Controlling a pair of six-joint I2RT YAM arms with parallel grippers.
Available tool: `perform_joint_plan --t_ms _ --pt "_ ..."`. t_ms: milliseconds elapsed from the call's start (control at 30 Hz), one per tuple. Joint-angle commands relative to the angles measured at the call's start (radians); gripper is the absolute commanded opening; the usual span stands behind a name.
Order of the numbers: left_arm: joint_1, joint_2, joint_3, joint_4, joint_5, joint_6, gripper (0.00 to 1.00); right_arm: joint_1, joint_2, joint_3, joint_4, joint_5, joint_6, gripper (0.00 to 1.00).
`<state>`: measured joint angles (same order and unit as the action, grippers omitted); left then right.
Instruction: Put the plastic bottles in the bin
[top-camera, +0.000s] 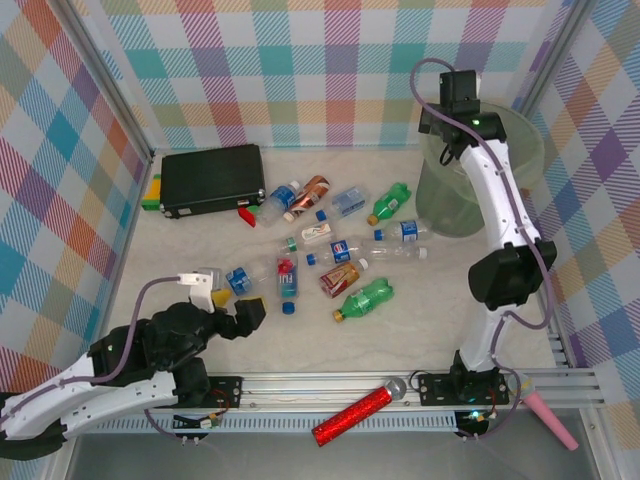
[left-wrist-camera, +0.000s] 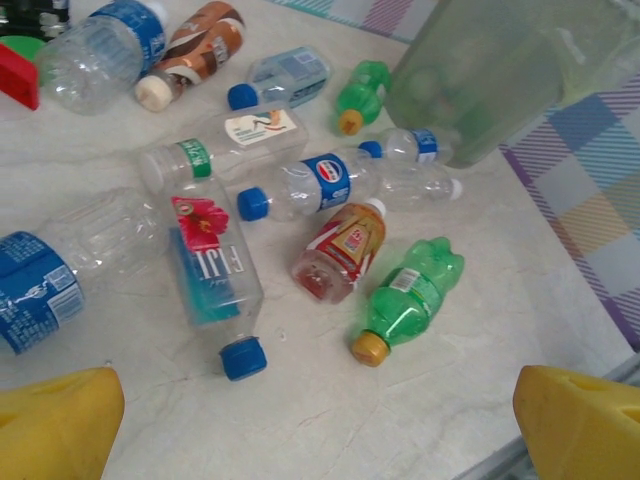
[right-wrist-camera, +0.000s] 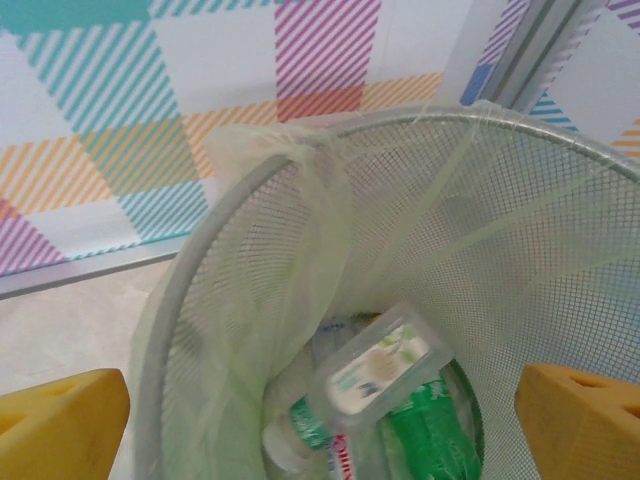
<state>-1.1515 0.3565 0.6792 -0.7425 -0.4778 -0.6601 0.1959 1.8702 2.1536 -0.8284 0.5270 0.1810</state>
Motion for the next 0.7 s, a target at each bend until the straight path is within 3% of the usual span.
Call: perform_joint_plan --t_ms 0,133,267,500,667 --pt "-0.007 0.051 0.023 -0.009 -0.069 -0.048 1.0 0.044 -0.12 -0.006 -0.034 -0.068 0.03 0.99" --pt "-0.007 0.128 0.041 -0.007 -0.089 -0.054 1.0 0.152 -0.227 -0.097 -0.002 -0.079 0.021 0.99" --pt "-0.007 0.192 0.036 0.003 -0.142 -0.095 1.0 0.241 -0.383 -0.308 0.108 -0.156 0.052 0.99" --pt "-0.007 0.264 0.031 0.034 -0.259 -0.124 1.0 0.278 -0.633 -0.722 0.272 -0.343 0.179 0.99" --pt "-0.005 0.341 0.079 0.012 -0.29 -0.073 1.0 0.318 -0.71 -0.943 0.369 -0.422 0.213 0.99"
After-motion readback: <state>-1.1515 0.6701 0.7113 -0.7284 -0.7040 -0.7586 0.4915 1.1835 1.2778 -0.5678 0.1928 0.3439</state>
